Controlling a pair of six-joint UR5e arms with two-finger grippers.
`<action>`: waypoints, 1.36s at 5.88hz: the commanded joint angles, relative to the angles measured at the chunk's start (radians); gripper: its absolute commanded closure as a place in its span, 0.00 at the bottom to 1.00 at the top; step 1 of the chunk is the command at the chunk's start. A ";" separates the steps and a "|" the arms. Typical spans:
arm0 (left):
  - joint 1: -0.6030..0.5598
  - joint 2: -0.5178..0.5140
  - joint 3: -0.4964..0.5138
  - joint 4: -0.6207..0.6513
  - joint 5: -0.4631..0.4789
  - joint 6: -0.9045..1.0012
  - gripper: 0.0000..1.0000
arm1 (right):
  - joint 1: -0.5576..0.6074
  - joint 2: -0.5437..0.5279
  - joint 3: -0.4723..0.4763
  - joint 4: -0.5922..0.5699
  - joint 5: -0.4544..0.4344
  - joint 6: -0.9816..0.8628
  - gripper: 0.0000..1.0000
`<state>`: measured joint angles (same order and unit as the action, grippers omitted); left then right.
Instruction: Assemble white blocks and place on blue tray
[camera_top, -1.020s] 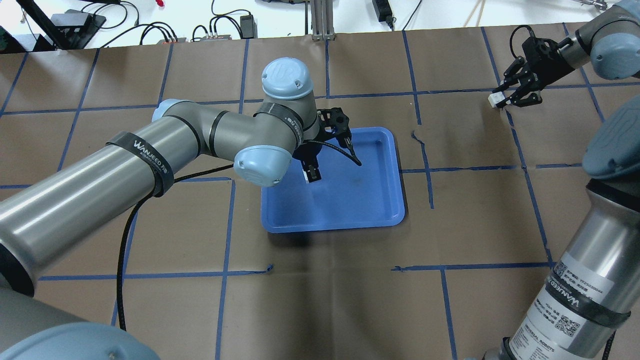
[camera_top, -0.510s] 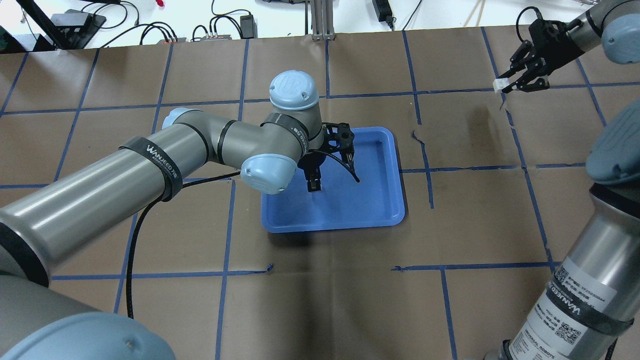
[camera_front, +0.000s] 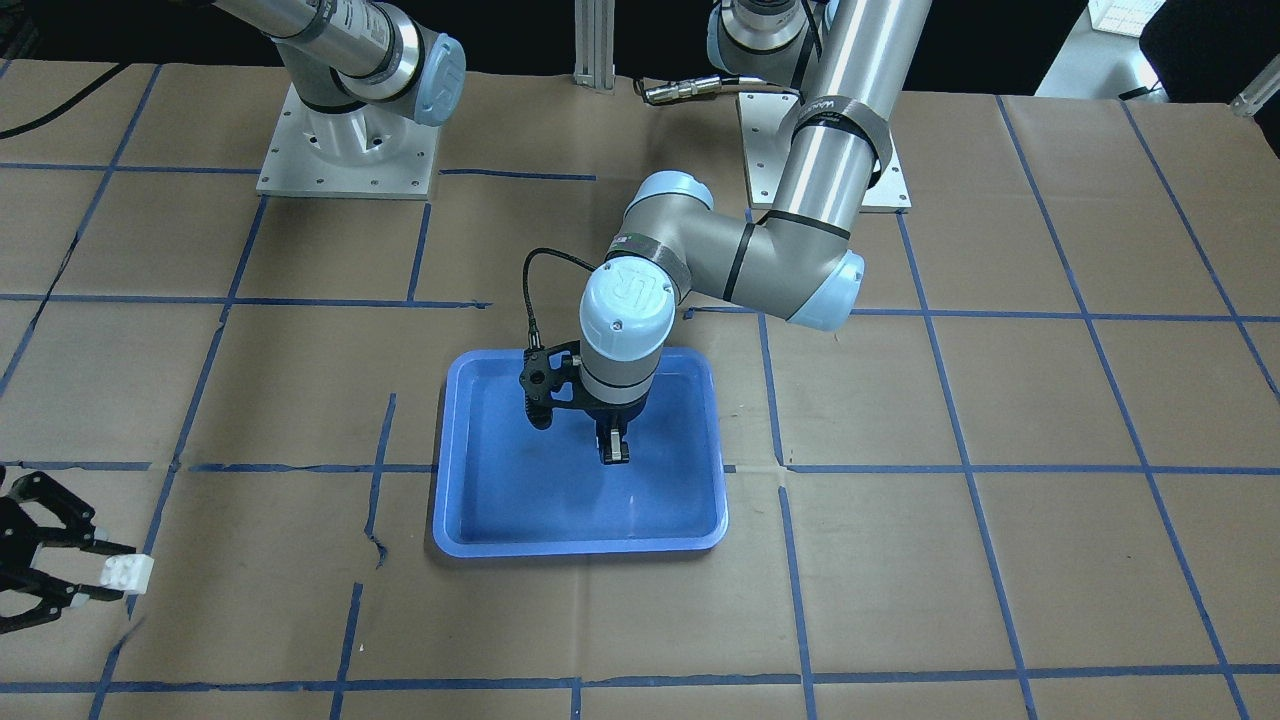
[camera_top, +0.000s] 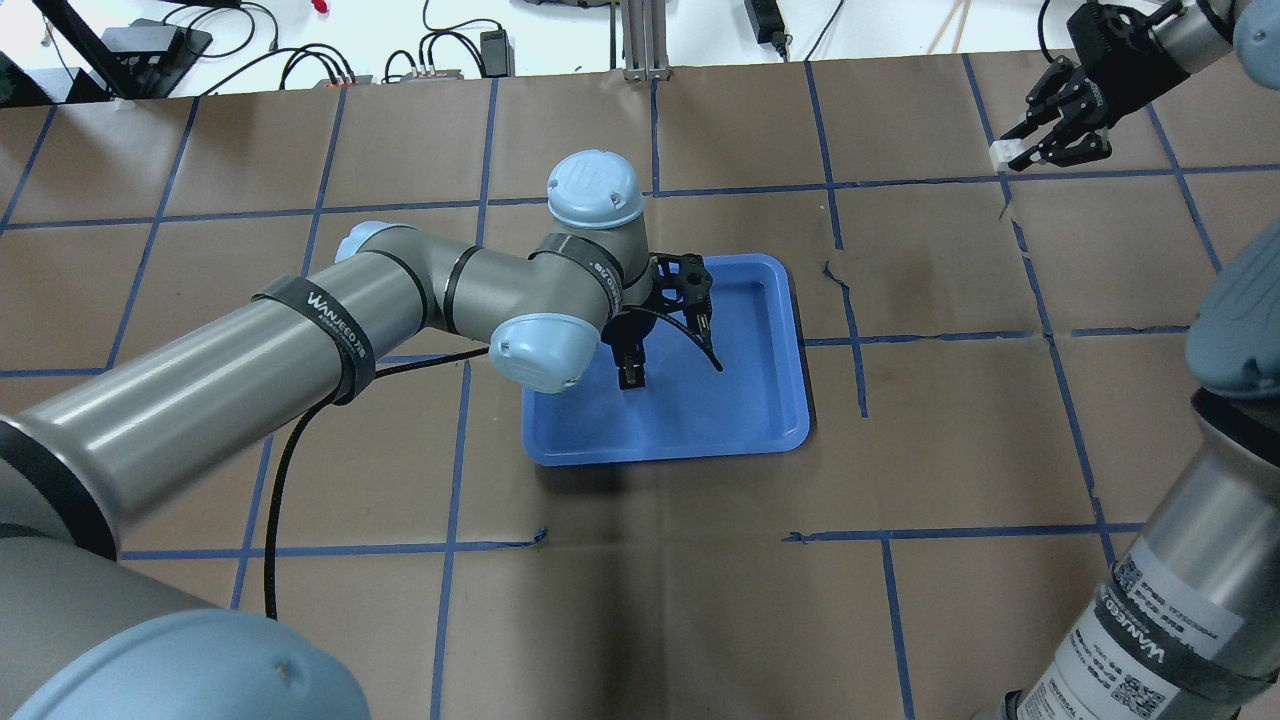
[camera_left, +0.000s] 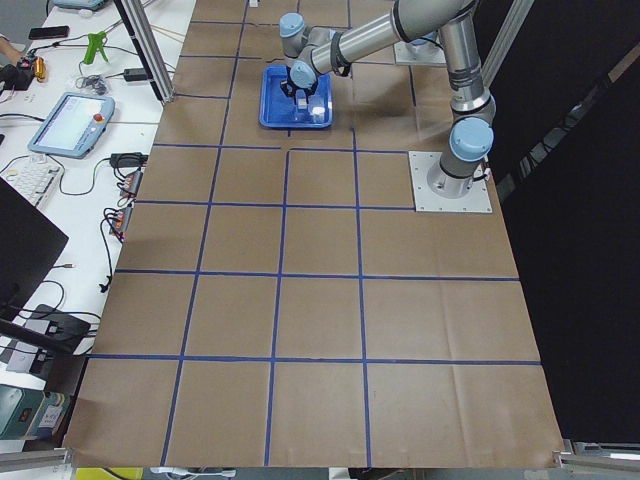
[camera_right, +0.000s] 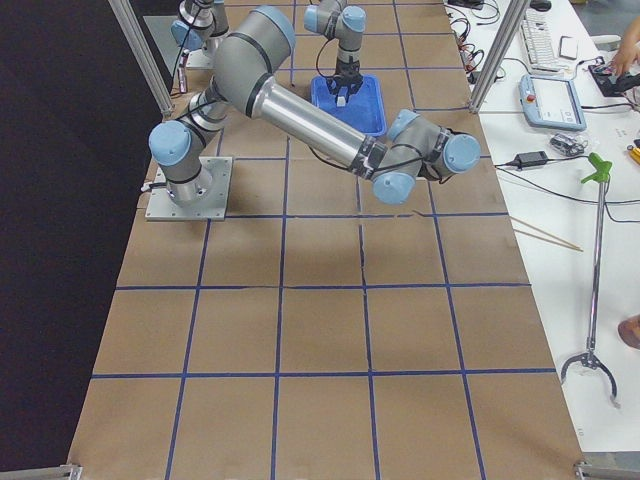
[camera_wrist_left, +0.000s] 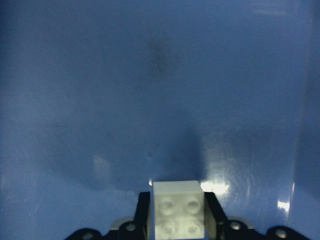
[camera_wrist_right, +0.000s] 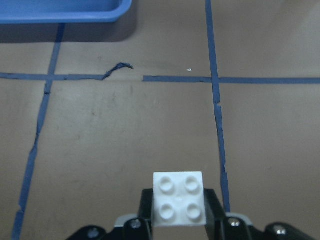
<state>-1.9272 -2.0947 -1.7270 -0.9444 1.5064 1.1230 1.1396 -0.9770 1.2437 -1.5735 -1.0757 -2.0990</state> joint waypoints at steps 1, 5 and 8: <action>-0.003 -0.004 -0.009 0.012 0.002 0.001 0.01 | 0.003 -0.183 0.243 -0.019 0.010 0.001 0.69; -0.004 0.172 0.010 -0.104 0.012 -0.009 0.01 | 0.104 -0.290 0.505 -0.273 0.060 0.091 0.69; 0.087 0.445 0.133 -0.512 0.017 -0.020 0.01 | 0.172 -0.284 0.597 -0.443 0.152 0.170 0.69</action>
<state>-1.8828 -1.7197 -1.6439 -1.3362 1.5215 1.1103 1.2879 -1.2631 1.8033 -1.9442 -0.9556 -1.9766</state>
